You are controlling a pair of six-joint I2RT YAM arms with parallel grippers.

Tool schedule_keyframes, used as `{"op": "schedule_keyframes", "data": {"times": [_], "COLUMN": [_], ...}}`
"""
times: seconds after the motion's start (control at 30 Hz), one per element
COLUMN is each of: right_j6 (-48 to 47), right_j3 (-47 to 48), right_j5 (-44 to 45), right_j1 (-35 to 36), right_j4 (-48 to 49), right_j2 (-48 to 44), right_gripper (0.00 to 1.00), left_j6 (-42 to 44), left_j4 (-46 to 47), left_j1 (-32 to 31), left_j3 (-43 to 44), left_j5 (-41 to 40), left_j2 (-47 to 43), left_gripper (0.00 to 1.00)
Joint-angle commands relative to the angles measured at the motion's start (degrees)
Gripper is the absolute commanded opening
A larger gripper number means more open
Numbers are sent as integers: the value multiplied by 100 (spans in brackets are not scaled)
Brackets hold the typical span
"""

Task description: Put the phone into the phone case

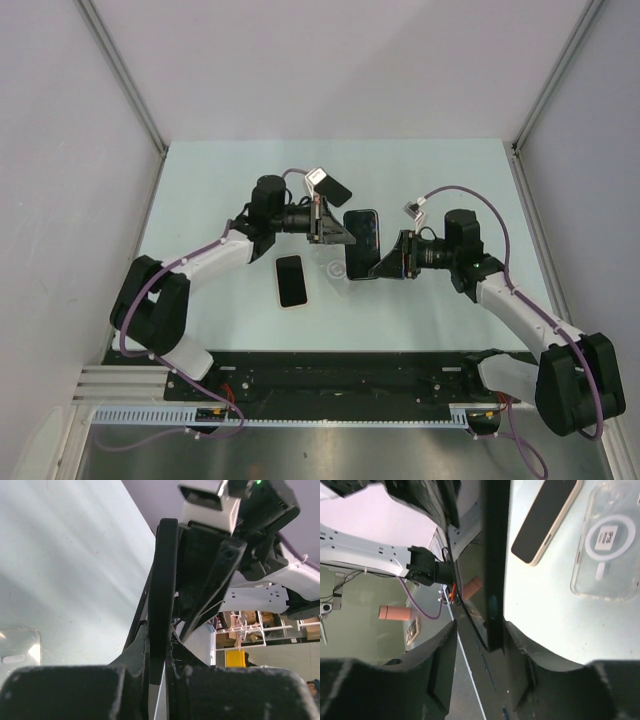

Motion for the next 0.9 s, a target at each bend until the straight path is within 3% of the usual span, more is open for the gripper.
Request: {"op": "schedule_keyframes", "data": {"times": [0.0, 0.03, 0.13, 0.3, 0.4, 0.43, 0.47, 0.6, 0.63, 0.77, 0.87], "right_j6": [21, 73, 205, 381, 443, 373, 329, 180, 127, 92, 22], "right_j3": [-229, -264, -361, -396, -396, -396, -396, -396, -396, -396, -396], "right_j5": [-110, -93, 30, 171, 460, 835, 1152, 1840, 1893, 1744, 2156], "right_j1": [52, 52, 44, 70, 70, 70, 79, 70, 26, -315, -475], "right_j4": [256, 317, 484, 582, 407, 162, 81, -332, -472, -877, -1264], "right_j2": [-74, -74, -153, -233, -381, -608, -724, -1120, -1120, -866, -795], "right_gripper": [39, 27, 7, 4, 37, 67, 78, 92, 100, 100, 100], "left_j6": [-294, -285, -127, 49, 162, 329, 400, 882, 1223, 1885, 2535], "left_j4": [675, 658, 396, 131, -131, -490, -641, -1432, -2017, -2936, -3734], "left_j1": [34, 34, 42, 51, 112, 269, 332, 745, 937, 1527, 1940], "left_j3": [-24, -58, -94, -138, -182, -173, -164, -103, -51, 117, 283], "left_j5": [-2, -20, -108, -187, -213, -248, -292, -450, -529, -548, -739], "left_j2": [-325, -325, -360, -413, -439, -491, -509, -545, -536, -501, -492], "left_gripper": [0, 0, 0, 0, 0, 0, 0, 0, 0, 0, 0]}}
